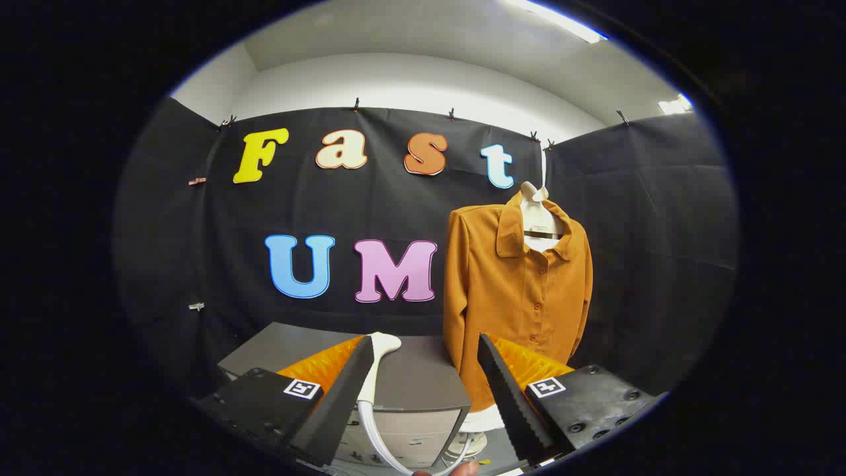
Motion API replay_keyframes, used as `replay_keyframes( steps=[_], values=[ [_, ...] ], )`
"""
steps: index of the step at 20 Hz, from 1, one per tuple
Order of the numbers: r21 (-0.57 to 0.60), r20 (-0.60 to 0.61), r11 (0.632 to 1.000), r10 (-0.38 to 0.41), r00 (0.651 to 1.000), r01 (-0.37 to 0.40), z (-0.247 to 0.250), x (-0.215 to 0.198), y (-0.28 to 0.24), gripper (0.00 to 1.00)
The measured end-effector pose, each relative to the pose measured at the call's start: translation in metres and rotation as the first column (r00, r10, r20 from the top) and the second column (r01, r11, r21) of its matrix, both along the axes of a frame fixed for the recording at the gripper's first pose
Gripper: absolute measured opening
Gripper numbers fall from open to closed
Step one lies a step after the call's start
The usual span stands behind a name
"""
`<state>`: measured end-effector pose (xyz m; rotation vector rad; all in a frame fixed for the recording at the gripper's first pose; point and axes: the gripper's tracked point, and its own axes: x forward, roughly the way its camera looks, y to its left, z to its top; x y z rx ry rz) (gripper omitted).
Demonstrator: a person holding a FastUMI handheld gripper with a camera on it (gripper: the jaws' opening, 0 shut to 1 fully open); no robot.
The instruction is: Iron the clothes twice with a garment steamer, once on the left side and once on the right side.
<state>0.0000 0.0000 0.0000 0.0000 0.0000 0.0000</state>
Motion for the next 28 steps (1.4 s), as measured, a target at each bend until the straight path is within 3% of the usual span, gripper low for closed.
replay_keyframes(
  steps=[20,28],
  values=[
    [0.032,0.002,0.999,-0.013,1.0,0.013,0.002,0.007,0.012,0.98],
    [0.057,-0.143,0.998,0.04,0.989,-0.032,-0.043,0.032,0.044,0.98]
  ],
)
